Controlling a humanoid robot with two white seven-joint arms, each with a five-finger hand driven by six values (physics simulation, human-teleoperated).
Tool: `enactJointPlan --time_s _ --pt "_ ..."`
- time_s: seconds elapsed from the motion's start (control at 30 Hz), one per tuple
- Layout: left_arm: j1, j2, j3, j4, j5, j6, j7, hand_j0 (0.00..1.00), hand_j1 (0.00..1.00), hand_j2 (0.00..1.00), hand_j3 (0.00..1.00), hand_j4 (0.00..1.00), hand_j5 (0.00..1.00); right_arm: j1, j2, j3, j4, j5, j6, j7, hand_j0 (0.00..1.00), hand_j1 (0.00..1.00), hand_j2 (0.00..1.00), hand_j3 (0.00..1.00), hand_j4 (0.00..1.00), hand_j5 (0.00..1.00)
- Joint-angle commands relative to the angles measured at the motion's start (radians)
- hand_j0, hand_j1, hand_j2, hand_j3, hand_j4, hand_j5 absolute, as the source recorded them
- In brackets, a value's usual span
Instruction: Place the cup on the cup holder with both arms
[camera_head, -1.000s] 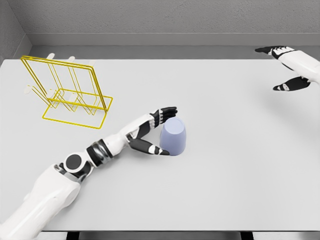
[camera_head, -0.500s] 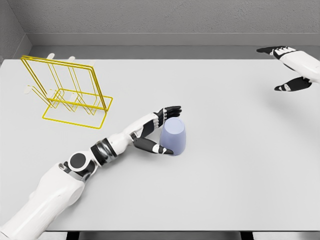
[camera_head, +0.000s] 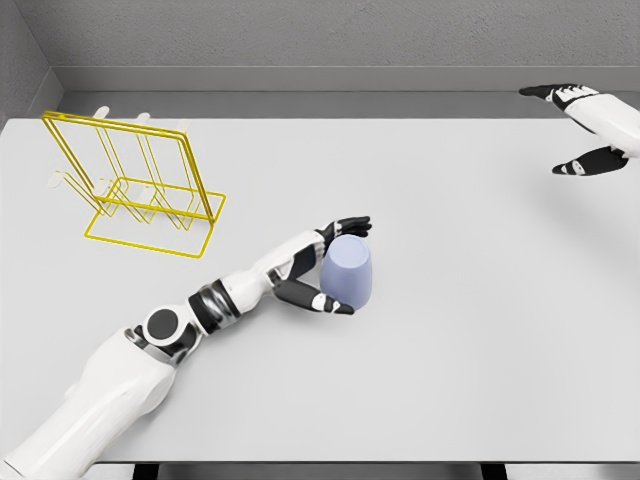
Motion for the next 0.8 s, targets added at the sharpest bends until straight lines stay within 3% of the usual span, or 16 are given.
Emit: enactJointPlan --time_s 0.0,0.1,0.2,0.3,0.6,0.77 --pt "0.002 -0.002 -0.003 -0.001 0.007 -0.001 0.002 0.93 0.93 0.93 0.93 0.93 0.93 -0.002 -0.005 -0.002 0.000 -0.007 0.001 -0.001 1.00 1.00 1.00 1.00 1.00 1.00" --pt "0.000 -0.002 -0.002 -0.001 0.014 -0.001 0.002 0.60 0.60 0.60 0.60 0.60 0.60 0.002 -0.001 -0.002 0.000 -0.007 0.001 -0.001 1.00 1.00 1.00 1.00 1.00 1.00" --pt "0.002 -0.002 -0.002 -0.002 0.016 -0.002 0.001 0.46 0.46 0.46 0.46 0.46 0.46 0.002 0.000 -0.002 0.000 -0.007 0.001 -0.001 1.00 1.00 1.00 1.00 1.00 1.00" --pt "0.002 -0.002 -0.002 -0.002 0.016 -0.002 0.002 0.41 0.41 0.41 0.41 0.41 0.41 0.002 -0.001 -0.002 0.000 -0.007 0.001 -0.001 1.00 1.00 1.00 1.00 1.00 1.00" --pt "0.003 0.003 0.012 -0.010 0.020 -0.002 -0.025 0.36 0.36 0.36 0.36 0.36 0.36 0.003 -0.008 -0.004 0.000 -0.007 0.001 -0.001 1.00 1.00 1.00 1.00 1.00 1.00" --pt "0.009 0.030 0.015 -0.108 0.051 -0.002 -0.027 0.36 0.36 0.36 0.36 0.36 0.36 0.006 -0.008 -0.004 0.000 -0.007 0.001 -0.001 1.00 1.00 1.00 1.00 1.00 1.00"
